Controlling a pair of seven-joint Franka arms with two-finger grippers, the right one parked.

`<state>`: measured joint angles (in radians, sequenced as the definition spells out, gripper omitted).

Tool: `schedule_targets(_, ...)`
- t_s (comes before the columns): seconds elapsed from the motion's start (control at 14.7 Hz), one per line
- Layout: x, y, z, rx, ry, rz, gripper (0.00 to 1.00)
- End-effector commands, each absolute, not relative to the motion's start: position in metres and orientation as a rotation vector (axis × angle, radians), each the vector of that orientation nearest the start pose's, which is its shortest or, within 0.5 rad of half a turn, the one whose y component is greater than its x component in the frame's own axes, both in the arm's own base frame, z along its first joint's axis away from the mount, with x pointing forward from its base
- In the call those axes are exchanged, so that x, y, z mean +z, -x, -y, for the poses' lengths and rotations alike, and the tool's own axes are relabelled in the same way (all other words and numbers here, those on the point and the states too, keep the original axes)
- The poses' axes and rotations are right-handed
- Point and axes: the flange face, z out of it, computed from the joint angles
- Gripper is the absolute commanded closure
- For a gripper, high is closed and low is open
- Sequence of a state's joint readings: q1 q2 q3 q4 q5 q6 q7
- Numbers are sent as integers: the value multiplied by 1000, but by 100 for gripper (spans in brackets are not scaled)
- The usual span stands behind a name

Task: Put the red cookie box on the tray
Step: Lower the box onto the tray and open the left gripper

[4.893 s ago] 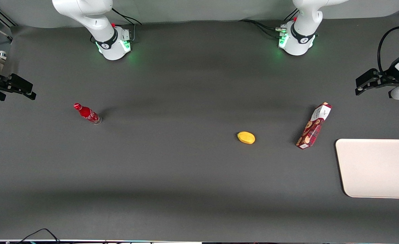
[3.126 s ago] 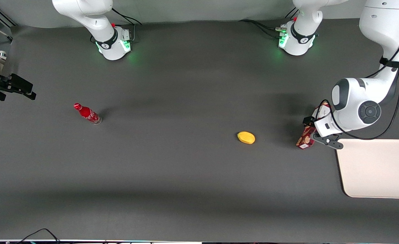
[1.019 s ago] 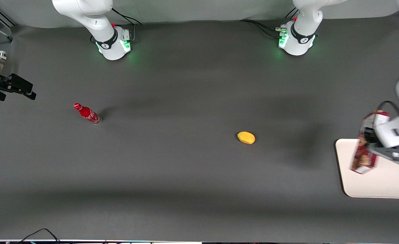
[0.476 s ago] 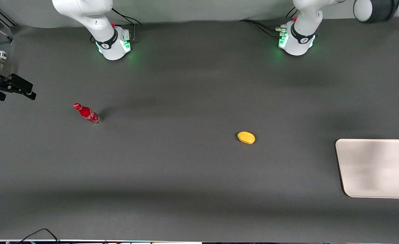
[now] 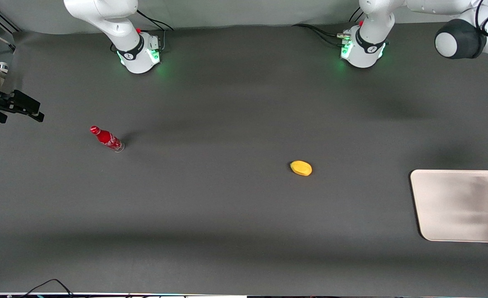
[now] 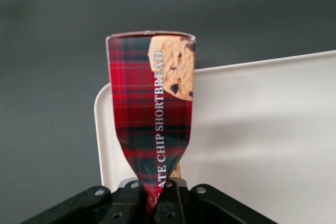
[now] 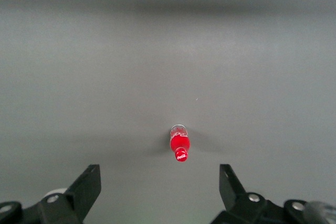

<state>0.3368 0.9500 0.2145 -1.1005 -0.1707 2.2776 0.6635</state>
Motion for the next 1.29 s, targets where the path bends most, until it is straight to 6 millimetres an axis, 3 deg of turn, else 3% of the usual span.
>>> schedule_targets(0.0,260,-712,-373,-292,2978,-49,100)
schedule_targets(0.34,254,-705,-383,-232,2981,-14,100)
schedule_targets(0.41,255,-705,-383,-243,2976,-17,88)
schedule_targets(0.48,255,-705,-384,-248,2975,-21,32)
schedule_targets(0.54,254,-704,-386,-246,2974,-27,18)
schedule_targets(0.61,254,-704,-386,-251,2973,-31,16)
schedule_targets(0.68,256,-704,-386,-255,2972,-30,3)
schedule_targets(0.88,266,-704,-384,-248,2985,-27,0)
schedule_targets(1.02,285,-705,-377,-241,3007,-20,0)
schedule_targets(1.22,346,-698,-348,-134,3098,59,0)
